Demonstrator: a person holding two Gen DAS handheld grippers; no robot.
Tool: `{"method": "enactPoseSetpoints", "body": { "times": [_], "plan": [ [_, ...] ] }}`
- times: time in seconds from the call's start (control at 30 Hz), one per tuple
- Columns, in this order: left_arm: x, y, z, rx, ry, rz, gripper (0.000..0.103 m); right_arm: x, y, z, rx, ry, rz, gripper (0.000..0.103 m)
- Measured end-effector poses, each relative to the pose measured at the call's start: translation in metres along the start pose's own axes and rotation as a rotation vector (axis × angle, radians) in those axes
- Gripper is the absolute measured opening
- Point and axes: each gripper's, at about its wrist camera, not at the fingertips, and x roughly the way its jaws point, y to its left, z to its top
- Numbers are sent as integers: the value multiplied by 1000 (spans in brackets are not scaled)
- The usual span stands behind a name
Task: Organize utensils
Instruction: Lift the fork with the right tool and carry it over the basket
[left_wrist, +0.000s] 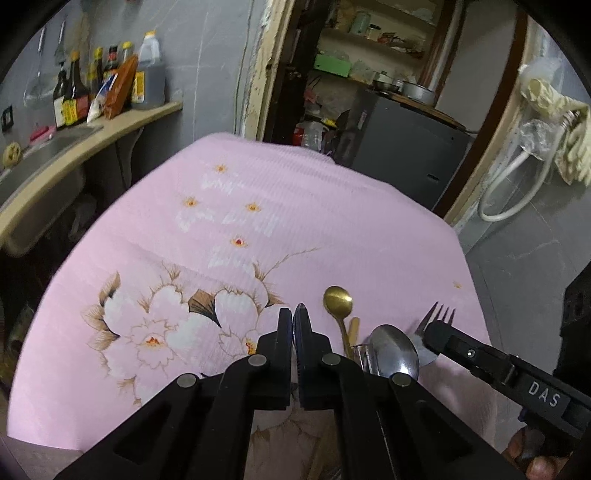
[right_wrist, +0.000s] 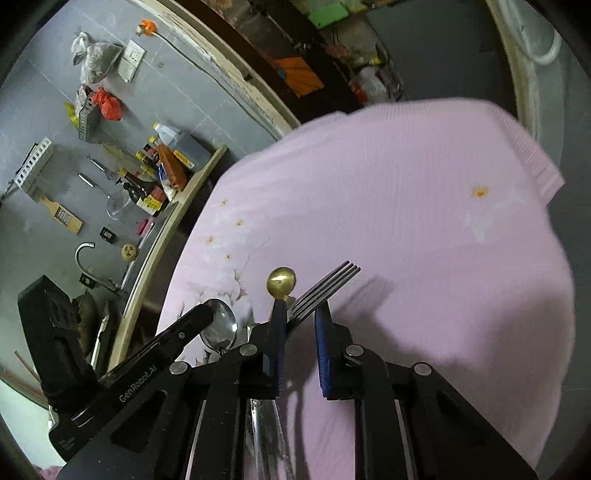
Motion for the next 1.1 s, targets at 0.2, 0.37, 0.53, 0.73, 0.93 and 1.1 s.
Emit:
{"method": "enactPoseSetpoints", "body": {
  "times": [0.2,0.37,0.53,0.73,0.93,1.1],
  "plan": [
    [-33,-11,3,78,-51,2,3,-49,29,-10,-53,-123,-77,10],
    [-65,-12,5,121,-112,-17,2,-89,58,-21,-75,-214,-102,6],
    [-94,-10,6,173,-154,-52,2,-122,88,-36,-74,-281,-118,2],
    [-130,-6,11,224,-223,-75,2,-153,116,-51,-72,-360,-169,2],
    [-162,-2,19,258,-282,-124,2,-190,147,-63,-89,-447,-191,2],
    [-188,-1,25,284,-318,-181,2,-207,162,-75,-59,-493,-139,2]
  ]
}}
